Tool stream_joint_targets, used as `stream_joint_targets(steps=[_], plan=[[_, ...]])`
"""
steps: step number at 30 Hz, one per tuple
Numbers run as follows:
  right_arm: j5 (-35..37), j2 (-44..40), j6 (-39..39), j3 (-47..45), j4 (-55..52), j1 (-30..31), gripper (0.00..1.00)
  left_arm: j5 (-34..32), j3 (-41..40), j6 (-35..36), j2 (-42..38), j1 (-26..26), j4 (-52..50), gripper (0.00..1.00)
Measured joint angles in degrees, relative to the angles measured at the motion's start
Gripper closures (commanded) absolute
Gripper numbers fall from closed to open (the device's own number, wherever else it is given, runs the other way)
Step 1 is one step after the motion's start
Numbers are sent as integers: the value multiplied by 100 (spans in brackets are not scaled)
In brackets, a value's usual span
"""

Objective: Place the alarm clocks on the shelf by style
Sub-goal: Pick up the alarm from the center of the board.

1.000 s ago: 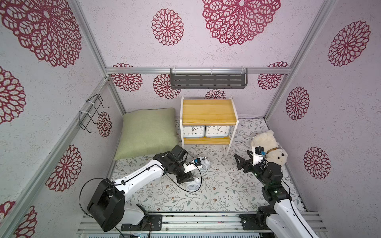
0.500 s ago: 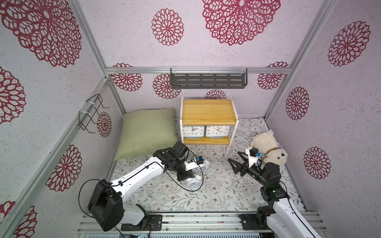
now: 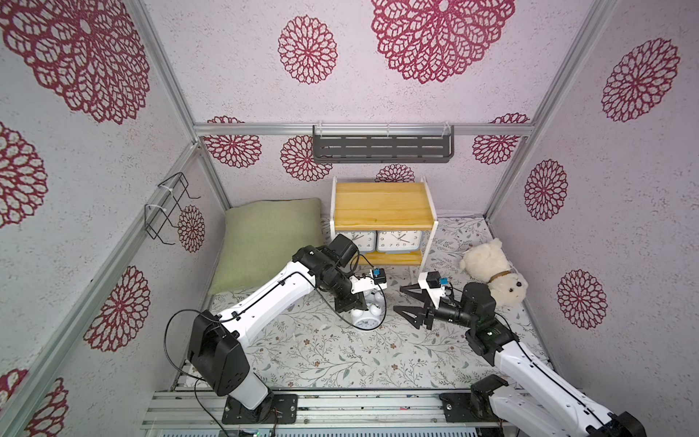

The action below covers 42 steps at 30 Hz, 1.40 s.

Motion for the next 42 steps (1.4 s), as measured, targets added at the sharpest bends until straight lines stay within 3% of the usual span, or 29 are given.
stream_joint_targets(steps=[24,33,42], plan=[[13,1187,-466,684,-125,866,56,44,612,205,105,-162,-369,100],[33,1248,-490,752,-31,909,73,37,627,203,107,-164,-479,100],[116,1252,-522,754,2,935,75,17,638,203,127,-166,-496,99]])
